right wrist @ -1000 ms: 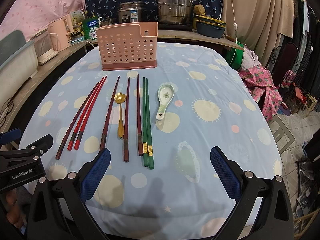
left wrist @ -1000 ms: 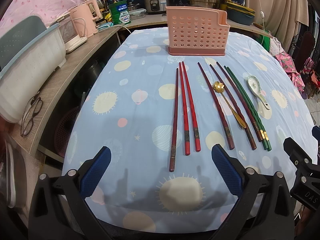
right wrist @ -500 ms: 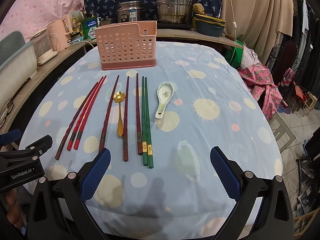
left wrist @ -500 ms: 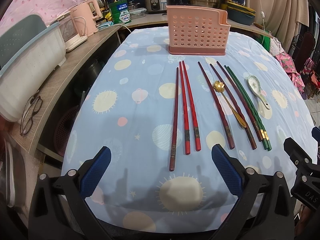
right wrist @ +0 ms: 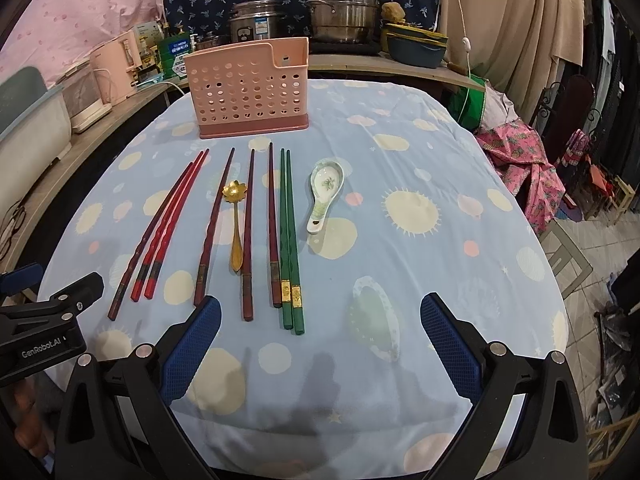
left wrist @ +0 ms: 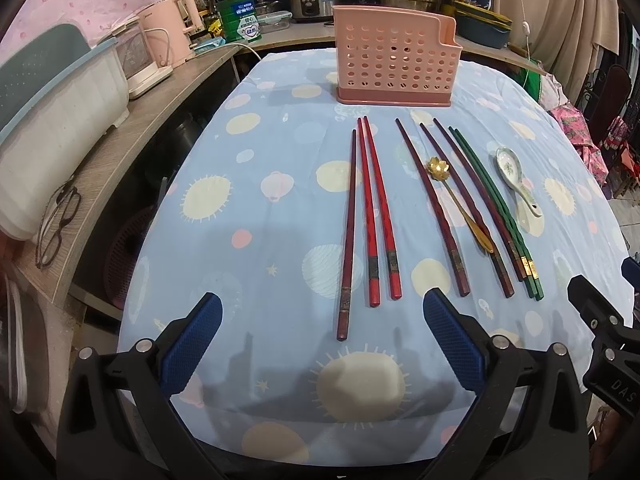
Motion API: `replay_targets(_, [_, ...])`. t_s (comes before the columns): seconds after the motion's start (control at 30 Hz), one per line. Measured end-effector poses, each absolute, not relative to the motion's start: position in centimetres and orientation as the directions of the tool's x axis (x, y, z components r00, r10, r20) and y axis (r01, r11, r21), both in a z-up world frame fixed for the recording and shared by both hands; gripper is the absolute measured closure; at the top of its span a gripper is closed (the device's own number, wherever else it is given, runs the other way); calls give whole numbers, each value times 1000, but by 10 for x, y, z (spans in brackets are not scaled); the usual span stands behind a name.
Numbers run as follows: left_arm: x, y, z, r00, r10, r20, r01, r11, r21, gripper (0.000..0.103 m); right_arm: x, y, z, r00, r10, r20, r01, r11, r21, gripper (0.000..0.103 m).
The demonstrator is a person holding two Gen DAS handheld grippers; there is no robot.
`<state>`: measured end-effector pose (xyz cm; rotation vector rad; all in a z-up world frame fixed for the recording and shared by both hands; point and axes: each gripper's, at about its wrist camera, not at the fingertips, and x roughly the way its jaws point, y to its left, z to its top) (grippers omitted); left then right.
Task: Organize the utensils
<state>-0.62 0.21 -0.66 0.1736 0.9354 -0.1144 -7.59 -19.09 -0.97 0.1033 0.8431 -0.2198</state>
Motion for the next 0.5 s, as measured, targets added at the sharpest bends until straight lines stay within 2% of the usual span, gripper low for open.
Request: replay_targets(0.5, [21,23,-20,567,6,-823,111,990,84,7,-62,-213,-15,630,-173,-757,290,957,23,7])
